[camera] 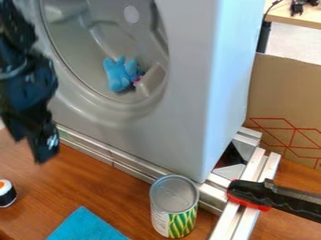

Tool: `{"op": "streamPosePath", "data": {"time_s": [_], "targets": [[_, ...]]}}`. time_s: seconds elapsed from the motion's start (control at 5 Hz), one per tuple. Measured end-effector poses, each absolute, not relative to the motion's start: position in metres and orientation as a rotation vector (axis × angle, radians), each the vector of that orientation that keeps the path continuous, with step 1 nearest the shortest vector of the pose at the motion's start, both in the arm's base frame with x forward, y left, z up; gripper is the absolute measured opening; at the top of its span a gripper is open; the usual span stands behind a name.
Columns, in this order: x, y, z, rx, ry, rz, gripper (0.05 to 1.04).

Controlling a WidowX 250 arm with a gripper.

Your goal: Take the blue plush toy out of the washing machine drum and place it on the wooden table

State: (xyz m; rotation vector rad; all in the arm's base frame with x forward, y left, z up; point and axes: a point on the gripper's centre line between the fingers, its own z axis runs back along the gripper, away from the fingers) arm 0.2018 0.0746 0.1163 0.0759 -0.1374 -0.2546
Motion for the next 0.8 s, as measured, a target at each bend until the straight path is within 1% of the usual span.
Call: {"op": "streamPosePath", "data": {"time_s": [0.2, 0.4, 0.6, 0.8], "targets": [[0.227, 0.08, 0.137, 0.103, -0.22, -0.324, 1.001], [0.255, 0.076, 0.145, 0.086, -0.333, -0.45, 1.001], [0.278, 0.08, 0.147, 0.097, -0.374, -0.503, 1.001], [0.3, 0.093, 0.152, 0.154, -0.407, -0.478, 1.001]]}}
